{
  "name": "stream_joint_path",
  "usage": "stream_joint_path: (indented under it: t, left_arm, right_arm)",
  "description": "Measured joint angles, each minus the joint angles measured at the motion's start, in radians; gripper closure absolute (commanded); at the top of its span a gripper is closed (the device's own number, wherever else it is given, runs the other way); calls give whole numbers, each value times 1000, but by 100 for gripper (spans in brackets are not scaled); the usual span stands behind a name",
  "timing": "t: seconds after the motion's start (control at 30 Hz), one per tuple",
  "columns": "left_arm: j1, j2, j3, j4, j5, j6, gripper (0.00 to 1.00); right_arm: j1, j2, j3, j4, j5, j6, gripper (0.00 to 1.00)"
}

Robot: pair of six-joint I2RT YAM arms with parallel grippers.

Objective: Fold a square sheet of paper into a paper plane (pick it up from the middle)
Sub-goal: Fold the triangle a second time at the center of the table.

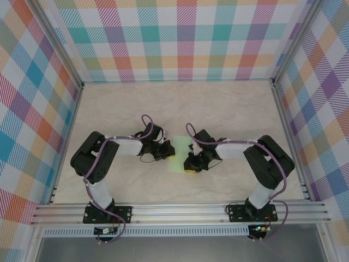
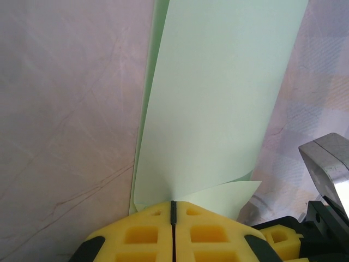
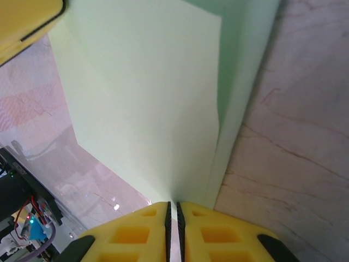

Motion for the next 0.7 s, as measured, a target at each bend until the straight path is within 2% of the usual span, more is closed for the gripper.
stream_joint_path:
  t: [0.43,0.53,0.6,0.7]
  left_arm:
    - [0,3,8,-10,4,0,93]
    - [0,3,12,-18,4,0,93]
    - [0,3,13,-20,4,0,93]
    - [0,3,17,-26,4,0,93]
  right_arm:
    - [0,-74,-49,-63,25,6,82]
    - [-11,-105,-47,-94,51,26,75]
    - [-23,-117,-32,-105,66,42,66]
    - [-45,-107,25,-104,85,60,62]
